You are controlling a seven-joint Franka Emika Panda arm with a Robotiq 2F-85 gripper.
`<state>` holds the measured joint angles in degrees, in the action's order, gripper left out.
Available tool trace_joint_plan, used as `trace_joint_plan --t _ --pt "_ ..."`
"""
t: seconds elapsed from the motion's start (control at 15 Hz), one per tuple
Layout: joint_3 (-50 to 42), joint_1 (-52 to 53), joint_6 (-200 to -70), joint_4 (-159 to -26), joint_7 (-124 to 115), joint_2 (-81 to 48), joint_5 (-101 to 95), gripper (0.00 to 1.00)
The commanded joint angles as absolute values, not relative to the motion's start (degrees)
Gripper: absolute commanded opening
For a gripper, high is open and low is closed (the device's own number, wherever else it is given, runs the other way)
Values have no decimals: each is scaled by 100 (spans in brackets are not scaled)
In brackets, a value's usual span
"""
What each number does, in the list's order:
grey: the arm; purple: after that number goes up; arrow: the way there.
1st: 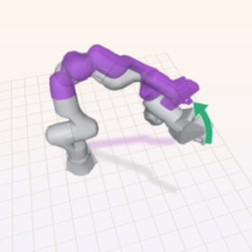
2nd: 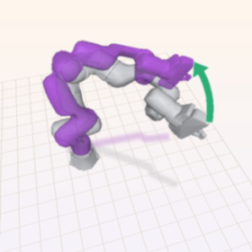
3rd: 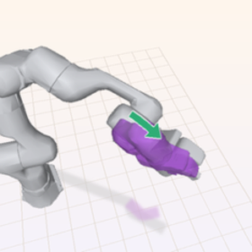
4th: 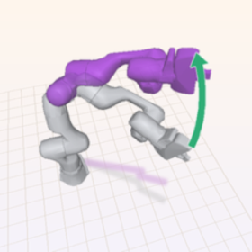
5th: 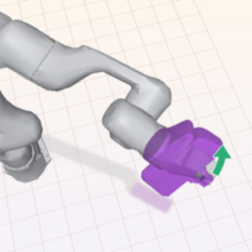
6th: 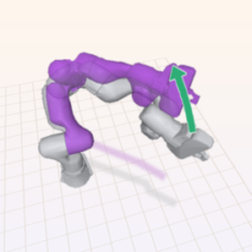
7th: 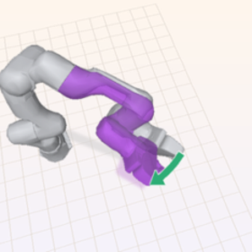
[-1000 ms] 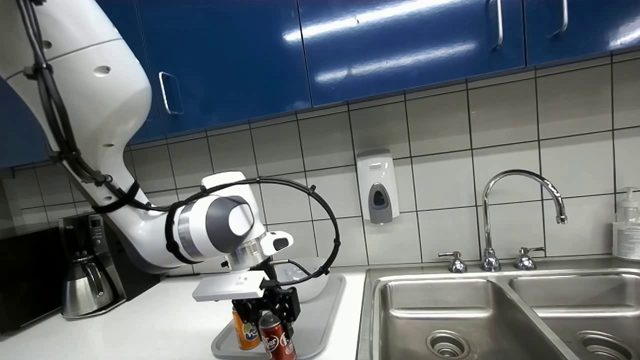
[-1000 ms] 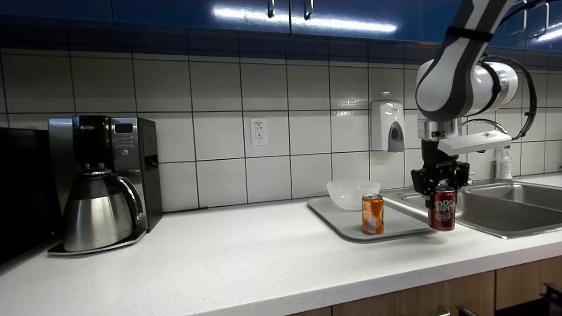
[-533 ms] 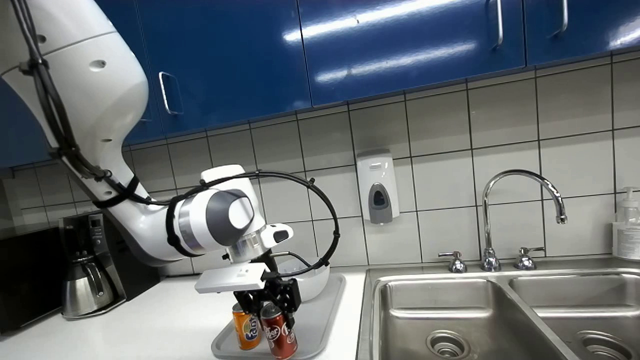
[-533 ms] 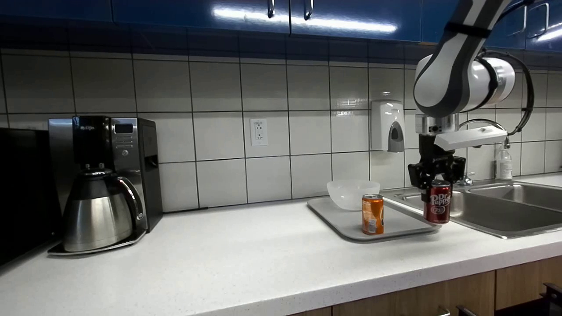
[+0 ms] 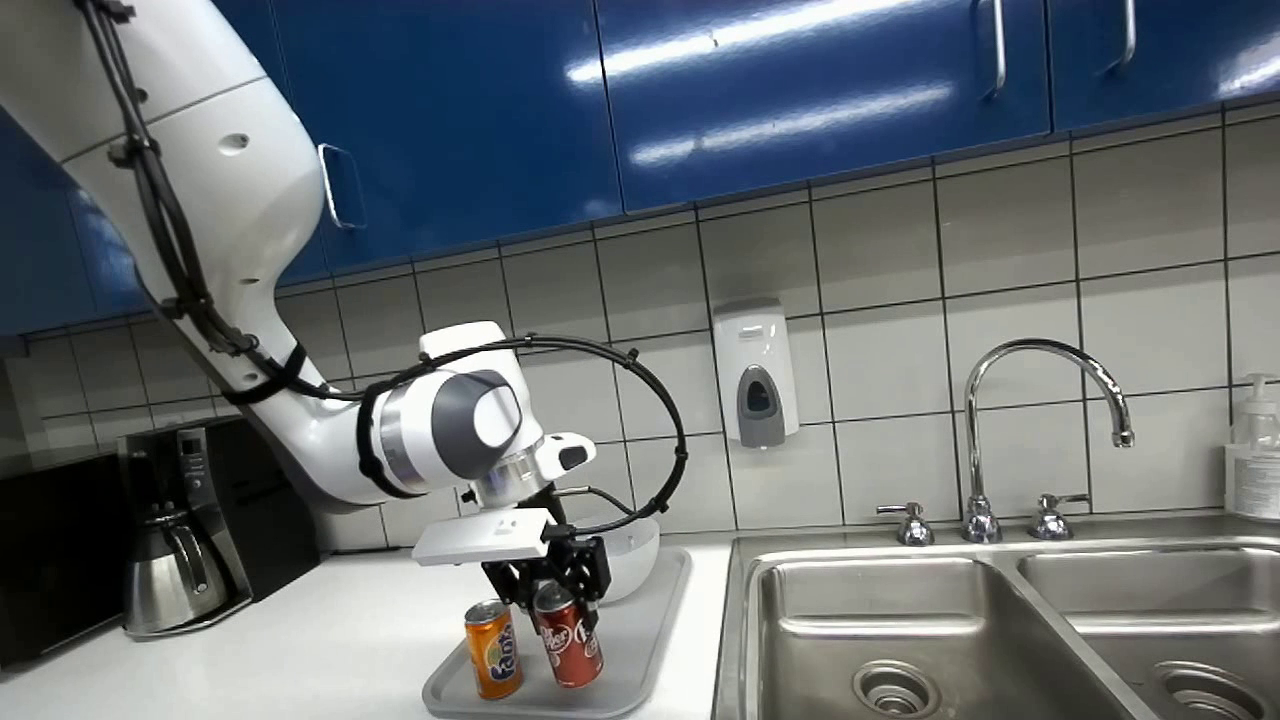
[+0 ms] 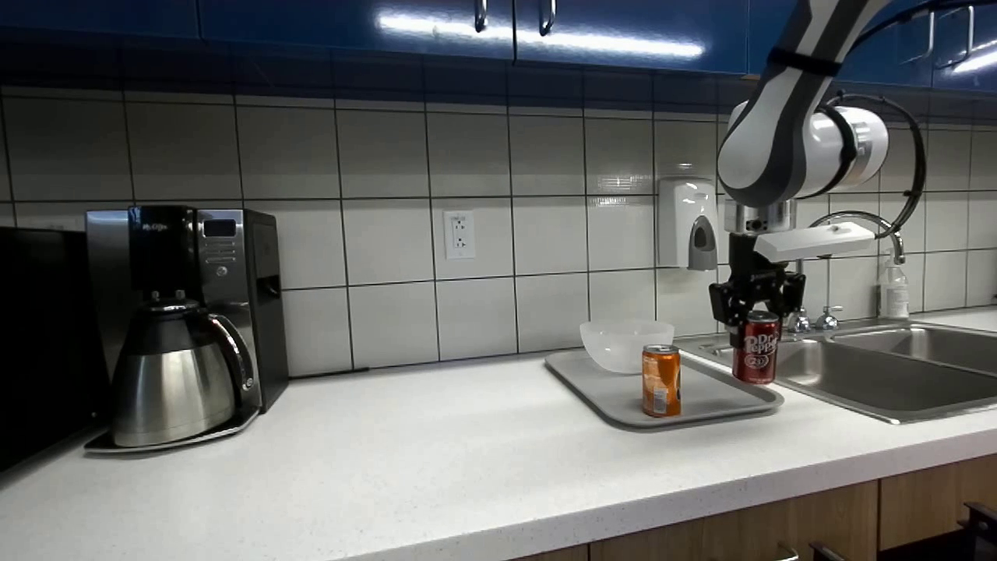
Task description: Put the orange and red cans on the tray
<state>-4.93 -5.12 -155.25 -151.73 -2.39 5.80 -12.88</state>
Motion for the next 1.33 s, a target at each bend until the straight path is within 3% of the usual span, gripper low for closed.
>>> trace_joint_plan --t 0.0,1.13,1.2,1.27 --pt "-460 -438 -15621 -14763 142 170 -978 38" --pt "-415 -432 -15626 -13866 794 -992 -556 41" --pt "-414 -434 -15621 -13854 796 -1006 -556 88" --pt "-415 -435 -15616 -13844 788 -1016 -556 91"
